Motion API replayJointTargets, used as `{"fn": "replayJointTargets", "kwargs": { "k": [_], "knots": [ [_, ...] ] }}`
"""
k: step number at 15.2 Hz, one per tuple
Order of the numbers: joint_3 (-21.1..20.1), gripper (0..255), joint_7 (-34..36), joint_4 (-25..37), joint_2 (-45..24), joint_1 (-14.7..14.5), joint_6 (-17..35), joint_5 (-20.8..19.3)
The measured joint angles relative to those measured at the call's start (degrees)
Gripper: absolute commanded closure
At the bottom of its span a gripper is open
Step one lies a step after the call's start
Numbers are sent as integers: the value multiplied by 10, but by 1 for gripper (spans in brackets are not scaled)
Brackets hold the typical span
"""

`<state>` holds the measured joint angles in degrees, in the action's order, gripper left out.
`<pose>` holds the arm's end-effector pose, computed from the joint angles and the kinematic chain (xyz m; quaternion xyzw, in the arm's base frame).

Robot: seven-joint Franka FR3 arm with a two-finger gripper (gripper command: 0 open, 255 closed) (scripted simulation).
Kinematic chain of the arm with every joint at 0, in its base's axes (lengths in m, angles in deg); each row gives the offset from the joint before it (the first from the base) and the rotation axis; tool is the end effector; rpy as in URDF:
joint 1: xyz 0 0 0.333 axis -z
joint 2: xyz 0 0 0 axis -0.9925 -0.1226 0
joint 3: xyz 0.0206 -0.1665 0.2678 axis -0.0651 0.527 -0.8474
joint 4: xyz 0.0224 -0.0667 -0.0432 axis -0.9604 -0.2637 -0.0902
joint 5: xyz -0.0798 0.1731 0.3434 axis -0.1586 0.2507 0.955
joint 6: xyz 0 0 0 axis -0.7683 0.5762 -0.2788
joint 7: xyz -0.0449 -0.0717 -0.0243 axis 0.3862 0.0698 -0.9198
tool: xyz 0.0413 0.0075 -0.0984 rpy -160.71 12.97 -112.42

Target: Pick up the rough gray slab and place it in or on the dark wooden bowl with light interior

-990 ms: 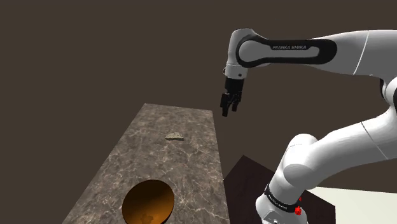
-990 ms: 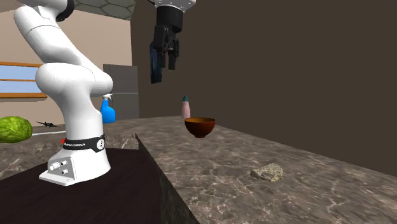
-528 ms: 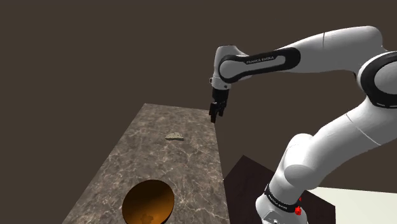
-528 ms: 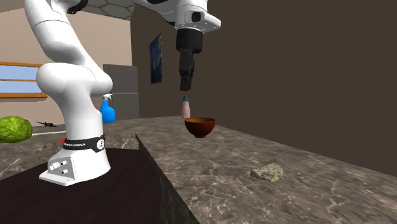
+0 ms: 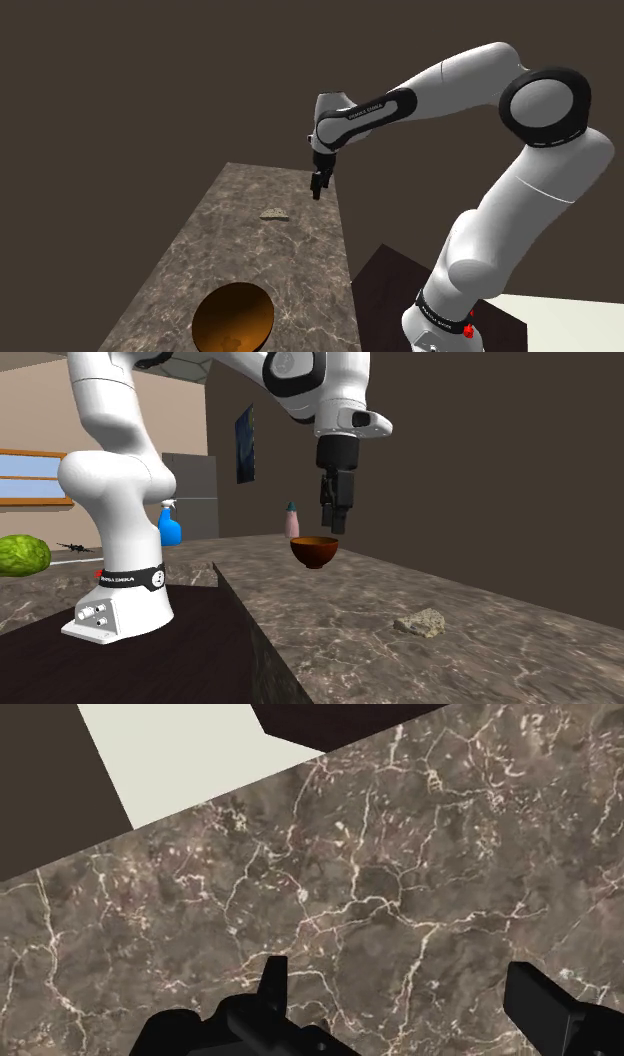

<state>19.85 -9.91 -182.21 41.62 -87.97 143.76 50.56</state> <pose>0.4717 -0.0438 0.3955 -0.9900 -0.1378 0.0305 0.0082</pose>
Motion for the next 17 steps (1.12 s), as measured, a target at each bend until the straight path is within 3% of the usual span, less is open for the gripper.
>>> {"fn": "replayJointTargets", "kwargs": {
  "k": [10, 17],
  "knots": [
    [-6, 0, -108, 111, -213, -6, 127, 20],
    [-24, 0, -160, 227, -349, 0, 163, 26]
  ]
}}
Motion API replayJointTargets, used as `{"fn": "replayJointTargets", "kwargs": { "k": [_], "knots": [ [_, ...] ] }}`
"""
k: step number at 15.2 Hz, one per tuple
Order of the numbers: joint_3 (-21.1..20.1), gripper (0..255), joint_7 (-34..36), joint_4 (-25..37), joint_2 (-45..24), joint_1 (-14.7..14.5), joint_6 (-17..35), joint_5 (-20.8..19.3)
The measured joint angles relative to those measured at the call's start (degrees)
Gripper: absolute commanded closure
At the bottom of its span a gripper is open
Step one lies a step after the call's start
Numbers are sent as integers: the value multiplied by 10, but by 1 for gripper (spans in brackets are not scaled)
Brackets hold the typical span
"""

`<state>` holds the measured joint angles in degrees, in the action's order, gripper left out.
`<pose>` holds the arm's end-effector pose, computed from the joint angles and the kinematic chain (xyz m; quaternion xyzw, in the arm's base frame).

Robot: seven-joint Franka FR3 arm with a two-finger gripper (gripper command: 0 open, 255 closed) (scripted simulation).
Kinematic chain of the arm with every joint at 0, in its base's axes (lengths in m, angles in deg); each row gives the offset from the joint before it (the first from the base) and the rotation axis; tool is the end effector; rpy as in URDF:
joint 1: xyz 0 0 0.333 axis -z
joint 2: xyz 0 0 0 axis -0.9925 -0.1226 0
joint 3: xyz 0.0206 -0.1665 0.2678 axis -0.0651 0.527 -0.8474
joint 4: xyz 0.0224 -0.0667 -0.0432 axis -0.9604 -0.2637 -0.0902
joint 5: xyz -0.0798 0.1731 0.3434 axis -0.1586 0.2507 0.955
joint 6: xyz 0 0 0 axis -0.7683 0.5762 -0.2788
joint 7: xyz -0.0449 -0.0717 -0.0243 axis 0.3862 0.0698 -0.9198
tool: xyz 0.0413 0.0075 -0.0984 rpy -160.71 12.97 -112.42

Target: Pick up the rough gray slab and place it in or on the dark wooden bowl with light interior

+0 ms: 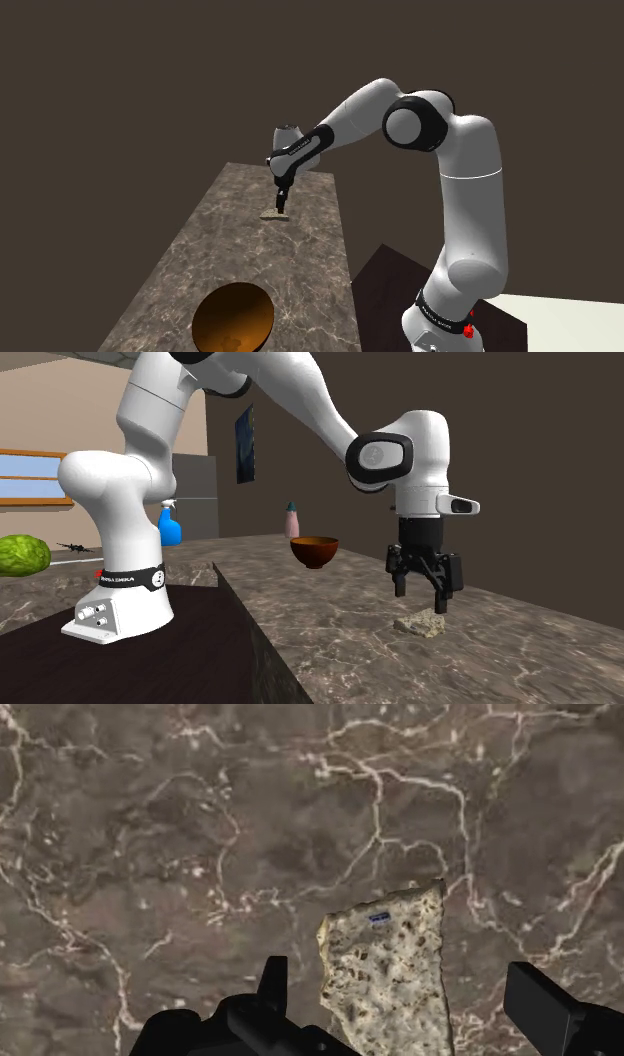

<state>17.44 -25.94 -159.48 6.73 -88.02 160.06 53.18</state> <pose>0.6225 -0.0245 0.2570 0.9577 0.2866 -0.0004 0.0247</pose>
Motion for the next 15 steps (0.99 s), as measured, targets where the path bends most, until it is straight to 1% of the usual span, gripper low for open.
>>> {"fn": "replayJointTargets", "kwargs": {
  "k": [7, 13, 14, 15],
  "knots": [
    [-4, 0, -6, 3, -42, 5, 39, 5],
    [-4, 0, -6, 3, -45, 4, 44, 5],
    [-4, 255, -6, 3, -45, 4, 44, 5],
    [-4, 255, -6, 3, -45, 4, 44, 5]
  ]
}}
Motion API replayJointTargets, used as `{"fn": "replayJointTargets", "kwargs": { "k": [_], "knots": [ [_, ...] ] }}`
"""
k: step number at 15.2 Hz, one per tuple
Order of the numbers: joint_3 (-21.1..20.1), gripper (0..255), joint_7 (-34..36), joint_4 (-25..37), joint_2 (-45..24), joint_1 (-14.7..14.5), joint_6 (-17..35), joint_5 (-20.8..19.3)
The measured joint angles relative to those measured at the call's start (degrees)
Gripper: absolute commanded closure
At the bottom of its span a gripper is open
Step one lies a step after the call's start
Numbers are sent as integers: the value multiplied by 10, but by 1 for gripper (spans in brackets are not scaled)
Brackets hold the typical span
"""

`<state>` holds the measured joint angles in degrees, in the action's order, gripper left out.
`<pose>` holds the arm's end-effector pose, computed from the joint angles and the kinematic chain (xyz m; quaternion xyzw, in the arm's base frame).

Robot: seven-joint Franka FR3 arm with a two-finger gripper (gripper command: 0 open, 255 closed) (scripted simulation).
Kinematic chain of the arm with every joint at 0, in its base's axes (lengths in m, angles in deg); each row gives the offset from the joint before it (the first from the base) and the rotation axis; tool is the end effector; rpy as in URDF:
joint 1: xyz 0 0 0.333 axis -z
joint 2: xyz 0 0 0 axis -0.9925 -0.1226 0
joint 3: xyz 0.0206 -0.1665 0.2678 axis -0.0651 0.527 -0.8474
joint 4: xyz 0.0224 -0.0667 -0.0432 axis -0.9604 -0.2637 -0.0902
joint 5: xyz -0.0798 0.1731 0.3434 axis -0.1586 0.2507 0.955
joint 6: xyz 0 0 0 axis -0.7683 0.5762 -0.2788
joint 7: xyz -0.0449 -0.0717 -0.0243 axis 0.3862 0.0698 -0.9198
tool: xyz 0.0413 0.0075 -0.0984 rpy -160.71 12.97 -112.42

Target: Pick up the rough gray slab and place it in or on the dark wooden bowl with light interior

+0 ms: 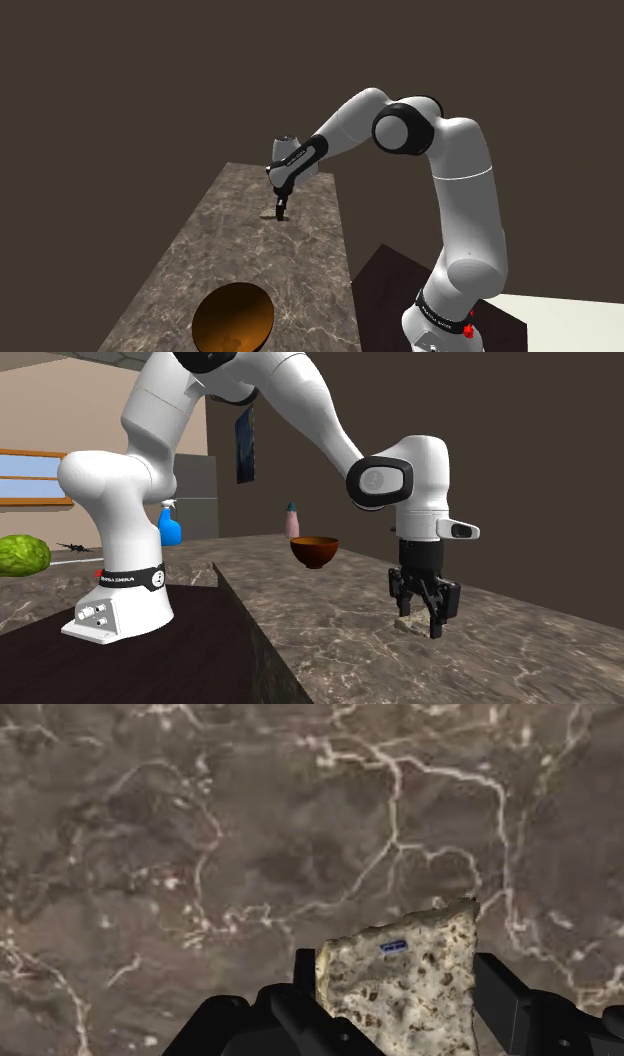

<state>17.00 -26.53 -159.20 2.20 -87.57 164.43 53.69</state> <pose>0.6246 -0.0254 0.2166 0.9568 0.2897 0.0005 0.0254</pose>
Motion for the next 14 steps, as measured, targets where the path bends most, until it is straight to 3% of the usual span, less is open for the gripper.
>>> {"fn": "replayJointTargets", "kwargs": {
  "k": [14],
  "knots": [
    [2, 255, 1, 1, 22, -2, -23, -3]
  ]
}}
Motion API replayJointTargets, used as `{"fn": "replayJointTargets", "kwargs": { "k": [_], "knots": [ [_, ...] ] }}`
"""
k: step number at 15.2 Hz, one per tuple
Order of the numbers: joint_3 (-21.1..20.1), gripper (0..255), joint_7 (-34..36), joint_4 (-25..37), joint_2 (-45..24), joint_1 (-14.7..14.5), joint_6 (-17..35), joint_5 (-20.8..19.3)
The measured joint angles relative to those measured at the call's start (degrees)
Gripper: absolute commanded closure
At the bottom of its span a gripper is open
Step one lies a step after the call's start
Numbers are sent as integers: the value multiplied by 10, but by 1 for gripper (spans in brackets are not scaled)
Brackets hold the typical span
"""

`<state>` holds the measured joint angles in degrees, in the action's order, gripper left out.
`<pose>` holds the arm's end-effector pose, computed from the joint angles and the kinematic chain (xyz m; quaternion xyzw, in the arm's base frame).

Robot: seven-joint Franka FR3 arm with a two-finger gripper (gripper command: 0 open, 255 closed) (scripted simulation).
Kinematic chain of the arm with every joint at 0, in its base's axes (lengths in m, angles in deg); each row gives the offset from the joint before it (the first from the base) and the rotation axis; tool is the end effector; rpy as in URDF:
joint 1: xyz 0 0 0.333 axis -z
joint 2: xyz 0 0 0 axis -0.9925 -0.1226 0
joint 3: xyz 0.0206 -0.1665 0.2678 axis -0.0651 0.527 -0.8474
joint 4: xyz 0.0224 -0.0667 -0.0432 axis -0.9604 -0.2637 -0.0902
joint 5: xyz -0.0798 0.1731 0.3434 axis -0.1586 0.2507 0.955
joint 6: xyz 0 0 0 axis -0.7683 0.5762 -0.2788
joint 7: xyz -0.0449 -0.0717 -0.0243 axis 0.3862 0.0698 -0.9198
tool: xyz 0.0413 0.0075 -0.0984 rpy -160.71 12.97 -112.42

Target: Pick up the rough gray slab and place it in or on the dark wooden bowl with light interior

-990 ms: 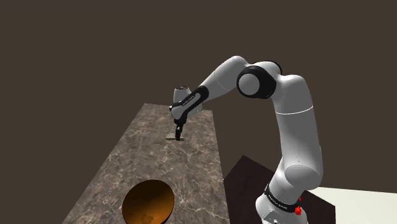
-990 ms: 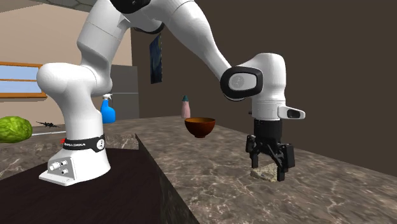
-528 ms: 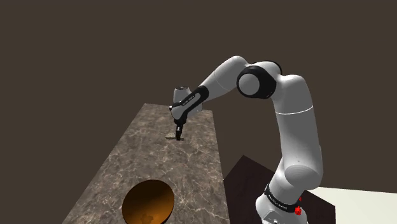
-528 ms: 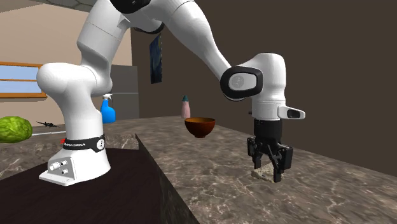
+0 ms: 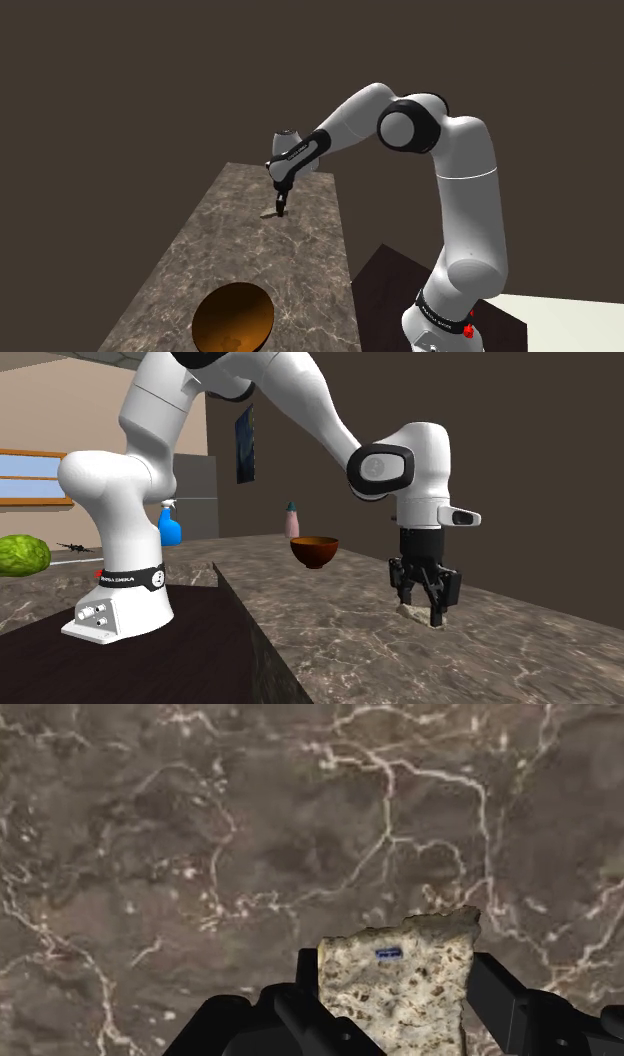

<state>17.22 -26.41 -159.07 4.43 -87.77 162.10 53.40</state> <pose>0.6252 -0.0251 0.2381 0.9568 0.2897 0.0007 0.0255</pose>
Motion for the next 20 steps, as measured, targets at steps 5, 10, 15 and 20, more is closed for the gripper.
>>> {"fn": "replayJointTargets", "kwargs": {
  "k": [5, 10, 15, 20],
  "knots": [
    [2, 255, 1, 2, 27, -2, -29, -4],
    [5, 255, 1, 5, 53, -3, -57, -7],
    [6, 255, 4, 16, 74, -5, -90, -10],
    [7, 255, 4, 27, 96, -6, -123, -13]
  ]
}}
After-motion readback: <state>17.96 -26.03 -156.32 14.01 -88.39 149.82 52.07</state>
